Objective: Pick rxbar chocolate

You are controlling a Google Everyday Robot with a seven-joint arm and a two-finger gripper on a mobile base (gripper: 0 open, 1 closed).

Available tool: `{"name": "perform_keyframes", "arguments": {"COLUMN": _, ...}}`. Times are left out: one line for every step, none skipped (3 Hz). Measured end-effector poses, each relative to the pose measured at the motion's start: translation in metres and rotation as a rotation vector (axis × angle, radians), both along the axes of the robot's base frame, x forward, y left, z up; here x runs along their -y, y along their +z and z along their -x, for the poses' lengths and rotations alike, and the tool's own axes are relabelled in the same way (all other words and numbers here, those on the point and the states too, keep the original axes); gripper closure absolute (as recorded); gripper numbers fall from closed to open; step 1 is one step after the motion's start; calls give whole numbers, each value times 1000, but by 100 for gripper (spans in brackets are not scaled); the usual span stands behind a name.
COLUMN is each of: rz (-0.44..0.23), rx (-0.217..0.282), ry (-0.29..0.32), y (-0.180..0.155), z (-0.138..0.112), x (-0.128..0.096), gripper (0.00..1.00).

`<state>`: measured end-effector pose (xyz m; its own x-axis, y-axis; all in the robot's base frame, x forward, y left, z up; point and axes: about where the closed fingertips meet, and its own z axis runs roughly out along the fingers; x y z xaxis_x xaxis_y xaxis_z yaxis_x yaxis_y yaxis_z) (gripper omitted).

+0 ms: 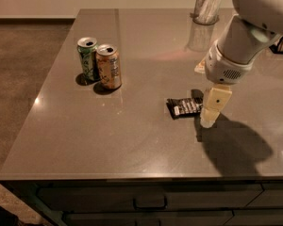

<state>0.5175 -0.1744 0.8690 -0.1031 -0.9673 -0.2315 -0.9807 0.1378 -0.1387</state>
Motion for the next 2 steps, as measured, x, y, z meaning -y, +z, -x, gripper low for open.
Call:
{"name": "perform_keyframes", "arguments": {"rz": 8, "rx": -25, "ry": 27, "y": -15, "z": -1, "x": -3, "gripper": 0}}
{"name": "perform_keyframes", "arguments": {"rz": 18, "rx": -50, "ry": 39, "y": -24, "z": -2, "x": -5, "gripper": 18}}
